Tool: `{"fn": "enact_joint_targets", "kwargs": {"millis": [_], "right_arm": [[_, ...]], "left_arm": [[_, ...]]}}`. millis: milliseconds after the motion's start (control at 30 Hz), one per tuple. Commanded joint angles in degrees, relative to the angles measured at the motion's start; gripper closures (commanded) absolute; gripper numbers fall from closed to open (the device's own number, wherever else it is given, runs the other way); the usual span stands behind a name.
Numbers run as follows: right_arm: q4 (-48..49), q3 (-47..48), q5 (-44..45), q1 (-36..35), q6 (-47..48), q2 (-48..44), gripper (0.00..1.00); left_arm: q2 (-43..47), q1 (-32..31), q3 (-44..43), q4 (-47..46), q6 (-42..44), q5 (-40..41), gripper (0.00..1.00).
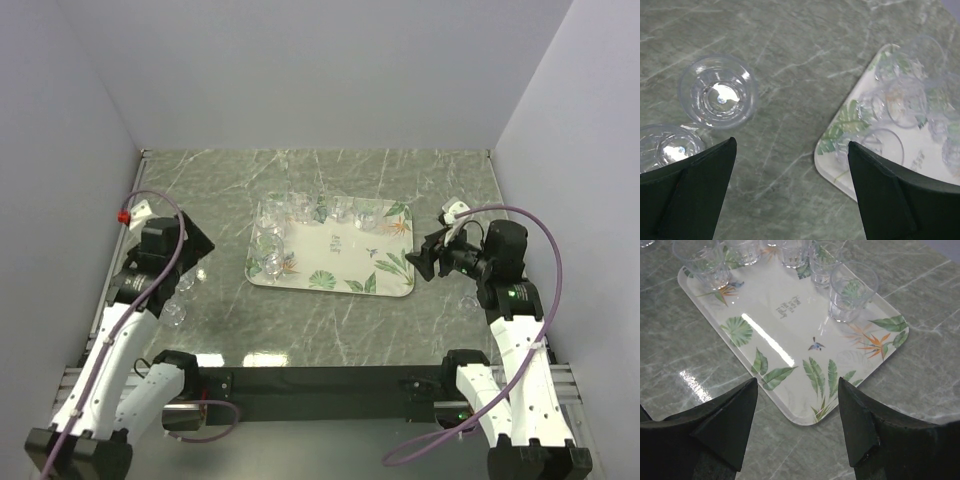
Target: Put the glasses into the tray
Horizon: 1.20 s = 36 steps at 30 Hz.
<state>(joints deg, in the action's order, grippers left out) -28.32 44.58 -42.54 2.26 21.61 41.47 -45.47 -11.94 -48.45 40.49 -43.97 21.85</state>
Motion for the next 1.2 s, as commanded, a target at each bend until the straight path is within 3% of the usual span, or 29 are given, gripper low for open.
{"fn": "enact_joint_targets", "kwargs": {"millis": [0, 167, 400, 767, 1000, 1067, 1100, 1167], "right_arm": [[1.95, -0.28, -0.17, 0.55, 0.28, -1.22, 0.28], [1.95, -0.19, -0.61, 0.64, 0.28, -1.13, 0.28], [2.04, -0.28, -0.35, 0.81, 0.19, -0.87, 0.28], [2.12, -0.37, -0.08, 1.43, -0.07, -0.43, 0.28], [2.3, -0.37, 0.01, 2.13, -0.16, -0.52, 0.28], [2.3, -0.37, 0.01, 2.31, -0.07, -0.52, 0.28], [2.3, -0.37, 0.01, 2.4, -0.16, -0.43, 0.28], [2.21, -0.37, 0.09, 2.66, -0.16, -0.43, 0.28]], "left_arm": [[-4.51, 7.45, 0.54, -4.18, 2.04, -9.35, 0.01], [-11.38, 11.86, -0.33, -7.7, 4.32, -13.58, 0.01], [-22.8, 11.86, -3.49, -5.16, 4.86, -6.56, 0.01], [-27.38, 11.86, -4.02, -5.77, 4.85, -2.77, 0.03], [-30.2, 11.86, -4.38, -6.83, 5.91, -3.21, 0.23], [-30.38, 11.86, -4.38, -7.35, 6.08, -3.47, 0.35], [-30.72, 11.86, -4.38, -7.36, 6.17, -3.48, 0.36], [-31.16, 11.86, -4.55, -7.79, 6.7, -4.09, 0.53]]}}
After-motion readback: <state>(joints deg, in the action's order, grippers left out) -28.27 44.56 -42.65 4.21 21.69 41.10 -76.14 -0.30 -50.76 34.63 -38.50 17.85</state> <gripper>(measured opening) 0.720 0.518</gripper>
